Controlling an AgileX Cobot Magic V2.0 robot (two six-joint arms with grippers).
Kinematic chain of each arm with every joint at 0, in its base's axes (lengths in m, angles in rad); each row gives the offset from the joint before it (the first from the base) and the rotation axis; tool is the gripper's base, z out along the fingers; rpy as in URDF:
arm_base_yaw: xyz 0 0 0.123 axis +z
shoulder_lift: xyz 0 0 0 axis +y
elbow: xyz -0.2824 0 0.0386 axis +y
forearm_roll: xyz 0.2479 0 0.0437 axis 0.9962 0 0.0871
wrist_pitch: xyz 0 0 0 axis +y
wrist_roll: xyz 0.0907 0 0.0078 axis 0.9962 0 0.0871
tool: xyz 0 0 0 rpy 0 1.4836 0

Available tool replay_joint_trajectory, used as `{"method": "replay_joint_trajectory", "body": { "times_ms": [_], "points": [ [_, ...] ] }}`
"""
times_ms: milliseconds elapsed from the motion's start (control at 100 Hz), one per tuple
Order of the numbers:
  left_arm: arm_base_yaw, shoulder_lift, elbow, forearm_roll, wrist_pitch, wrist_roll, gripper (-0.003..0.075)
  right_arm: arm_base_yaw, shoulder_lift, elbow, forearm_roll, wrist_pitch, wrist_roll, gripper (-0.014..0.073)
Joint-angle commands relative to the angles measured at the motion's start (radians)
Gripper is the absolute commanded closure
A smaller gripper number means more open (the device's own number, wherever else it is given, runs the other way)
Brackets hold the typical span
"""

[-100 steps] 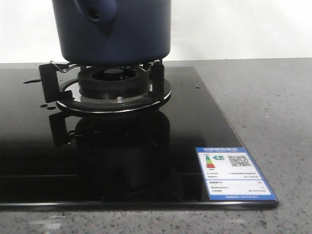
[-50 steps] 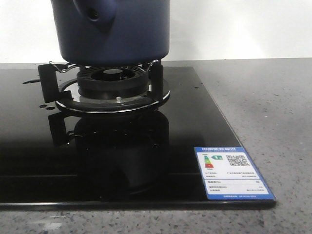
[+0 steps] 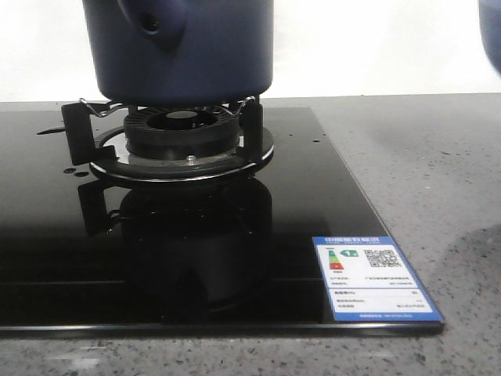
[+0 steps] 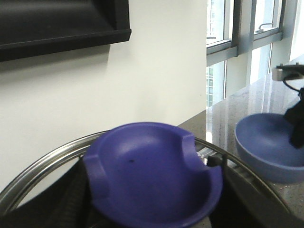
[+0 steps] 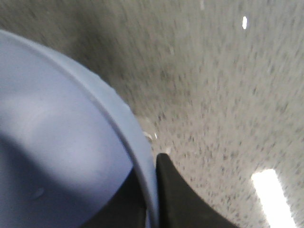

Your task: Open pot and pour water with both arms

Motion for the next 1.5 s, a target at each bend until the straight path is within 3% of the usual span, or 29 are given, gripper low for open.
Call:
{"method": "replay_joint_trajectory", "body": {
  "times_ms": [0,290,360,480,580,800,870,940,1140,1490],
  "points": [
    [-0.013,0.02,-0.064,-0.055,0.01,0.004,0.0531,-0.011,-0.047,0.066,0.039,-0.087,-0.023,0.0636],
    [-0.023,0.111,-0.116,-0.057,0.035,0.017,0.0531,-0.011,-0.047,0.131,0.049,-0.123,-0.025,0.0623],
    [-0.023,0.133,-0.117,-0.057,0.042,0.043,0.0531,-0.011,-0.047,0.126,0.049,-0.123,-0.025,0.055],
    [-0.023,0.176,-0.118,-0.065,0.042,0.067,0.0531,-0.011,-0.049,0.126,0.063,-0.117,-0.025,0.0298],
    [-0.023,0.209,-0.12,-0.12,0.042,0.107,0.0531,-0.011,-0.074,0.124,0.063,-0.132,-0.025,0.0146],
    [-0.023,0.29,-0.165,-0.188,0.071,0.172,0.0531,-0.011,-0.226,0.034,0.063,-0.17,-0.025,0.0122],
    [-0.023,0.319,-0.188,-0.188,0.071,0.172,0.0531,-0.008,-0.287,-0.019,0.076,-0.164,-0.025,0.0134],
    [-0.023,0.345,-0.209,-0.188,0.071,0.172,0.0531,-0.002,-0.351,-0.067,0.08,-0.159,-0.025,0.021],
    [-0.019,0.397,-0.227,-0.186,0.065,0.172,0.0531,0.039,-0.515,-0.12,0.085,-0.17,-0.051,0.0666],
    [0.046,0.401,-0.227,-0.233,0.074,0.172,0.0531,0.091,-0.57,-0.12,0.065,-0.166,-0.051,0.0657]
  ]
}}
